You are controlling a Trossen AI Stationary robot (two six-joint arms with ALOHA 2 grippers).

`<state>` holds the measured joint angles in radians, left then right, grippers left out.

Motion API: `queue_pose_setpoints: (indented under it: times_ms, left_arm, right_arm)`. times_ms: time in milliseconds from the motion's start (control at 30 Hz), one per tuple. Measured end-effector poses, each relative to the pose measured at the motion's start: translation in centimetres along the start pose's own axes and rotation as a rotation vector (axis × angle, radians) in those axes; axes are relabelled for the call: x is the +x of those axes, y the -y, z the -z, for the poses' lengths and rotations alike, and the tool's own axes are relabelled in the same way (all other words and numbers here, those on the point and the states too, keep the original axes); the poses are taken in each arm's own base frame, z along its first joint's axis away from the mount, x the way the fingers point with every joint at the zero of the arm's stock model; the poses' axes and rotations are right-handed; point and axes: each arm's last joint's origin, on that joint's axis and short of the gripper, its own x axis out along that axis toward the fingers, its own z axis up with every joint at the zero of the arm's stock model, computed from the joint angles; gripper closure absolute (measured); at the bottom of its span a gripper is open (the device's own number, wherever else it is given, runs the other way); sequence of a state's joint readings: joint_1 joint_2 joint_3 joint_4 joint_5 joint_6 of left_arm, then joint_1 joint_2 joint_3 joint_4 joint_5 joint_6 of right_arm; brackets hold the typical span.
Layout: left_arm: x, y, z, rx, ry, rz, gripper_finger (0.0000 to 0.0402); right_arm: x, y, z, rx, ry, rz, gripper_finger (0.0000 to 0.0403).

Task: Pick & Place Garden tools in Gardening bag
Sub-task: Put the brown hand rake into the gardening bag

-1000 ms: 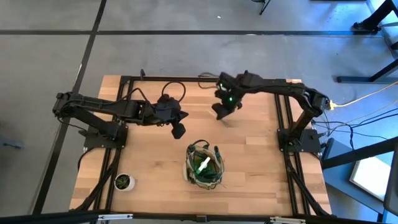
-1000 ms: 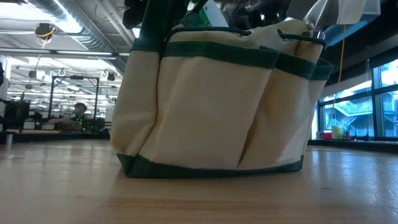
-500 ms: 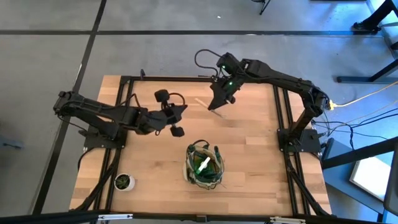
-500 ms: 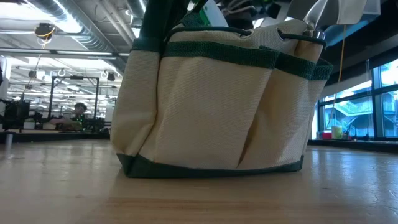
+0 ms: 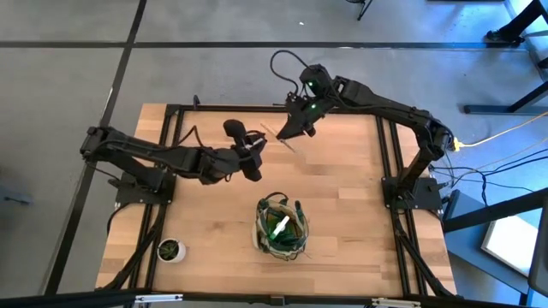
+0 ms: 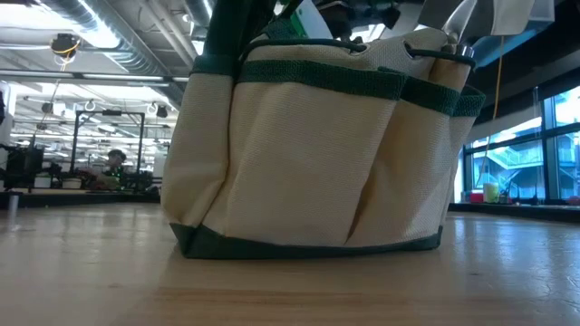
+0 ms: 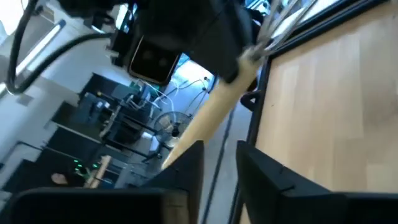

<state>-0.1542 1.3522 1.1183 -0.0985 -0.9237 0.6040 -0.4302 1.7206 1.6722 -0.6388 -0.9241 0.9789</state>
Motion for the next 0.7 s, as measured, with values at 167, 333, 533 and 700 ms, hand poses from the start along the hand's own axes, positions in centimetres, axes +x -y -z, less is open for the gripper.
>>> queue_pose_setpoints:
  times_ms: [167, 333, 533, 700]
  left_arm:
    - [-0.1, 0.3, -0.8, 0.098, 0.006, -0.074, 0.0264]
    - [0.1, 0.4, -1.0, 0.215, -0.011, -0.116, 0.0228]
    - [1.3, 0.6, -0.6, 0.255, -0.040, -0.114, 0.0212]
    - [2.0, 0.3, -0.6, 0.239, -0.028, -0.124, 0.0212]
  right_arm:
    - [-0.6, 0.1, -0.5, 0.022, 0.030, -0.007, 0.0348]
    - [-0.8, 0.2, -0.6, 0.036, 0.037, -0.008, 0.0348]
    - [-0.6, -0.2, -0.7, 0.043, 0.045, -0.029, 0.0348]
    - [-0.5, -0.5, -0.7, 0.042, 0.046, -0.042, 0.0348]
